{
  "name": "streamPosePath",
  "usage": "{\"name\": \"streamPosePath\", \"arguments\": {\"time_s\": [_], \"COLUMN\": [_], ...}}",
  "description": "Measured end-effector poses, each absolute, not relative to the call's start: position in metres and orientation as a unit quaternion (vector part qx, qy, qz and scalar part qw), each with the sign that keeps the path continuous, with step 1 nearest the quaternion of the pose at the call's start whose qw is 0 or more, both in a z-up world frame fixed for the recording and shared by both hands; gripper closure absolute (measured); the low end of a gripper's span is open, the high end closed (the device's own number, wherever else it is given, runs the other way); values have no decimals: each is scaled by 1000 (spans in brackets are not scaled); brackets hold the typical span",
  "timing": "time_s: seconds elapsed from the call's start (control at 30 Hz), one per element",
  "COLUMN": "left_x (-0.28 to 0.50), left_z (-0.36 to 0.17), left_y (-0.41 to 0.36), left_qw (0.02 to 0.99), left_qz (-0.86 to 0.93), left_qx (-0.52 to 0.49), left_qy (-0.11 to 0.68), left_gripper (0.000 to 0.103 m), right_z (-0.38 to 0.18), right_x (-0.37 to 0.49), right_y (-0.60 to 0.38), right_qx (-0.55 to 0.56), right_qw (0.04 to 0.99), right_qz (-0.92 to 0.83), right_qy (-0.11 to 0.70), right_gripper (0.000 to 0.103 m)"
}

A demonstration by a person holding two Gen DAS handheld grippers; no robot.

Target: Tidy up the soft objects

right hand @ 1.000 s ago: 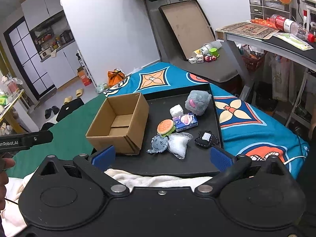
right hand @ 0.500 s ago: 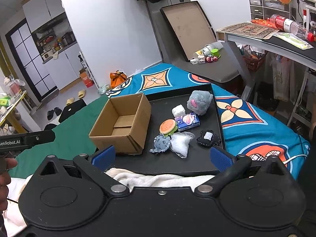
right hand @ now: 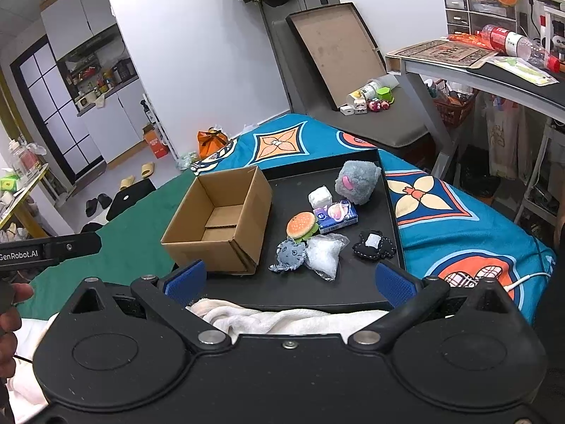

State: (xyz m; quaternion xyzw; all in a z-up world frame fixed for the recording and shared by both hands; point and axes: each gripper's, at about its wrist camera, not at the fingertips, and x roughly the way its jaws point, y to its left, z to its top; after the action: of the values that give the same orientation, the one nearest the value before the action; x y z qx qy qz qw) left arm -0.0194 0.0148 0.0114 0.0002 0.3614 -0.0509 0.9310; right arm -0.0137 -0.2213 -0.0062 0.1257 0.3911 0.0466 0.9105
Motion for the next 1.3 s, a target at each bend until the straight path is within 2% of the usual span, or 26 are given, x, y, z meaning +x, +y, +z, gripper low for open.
{"name": "streamPosePath", "arguments": {"time_s": [0.93,1.3], "left_x": [-13,8], "left_z": [2,2], "left_y": [10,11], "left_qw": [930,931], "left_qz": [-54,-53], "left_qx": [3,-9], "left_qy": [363,360], "left_gripper": [1,1], "right_z": [-20,-22], "right_x": [-6,9], "right_y": [-237,-245], "right_qx": [151,176], "right_qw": [912,927], "right_qz": [30,27], "right_qy": [381,329], "right_gripper": [0,0]}}
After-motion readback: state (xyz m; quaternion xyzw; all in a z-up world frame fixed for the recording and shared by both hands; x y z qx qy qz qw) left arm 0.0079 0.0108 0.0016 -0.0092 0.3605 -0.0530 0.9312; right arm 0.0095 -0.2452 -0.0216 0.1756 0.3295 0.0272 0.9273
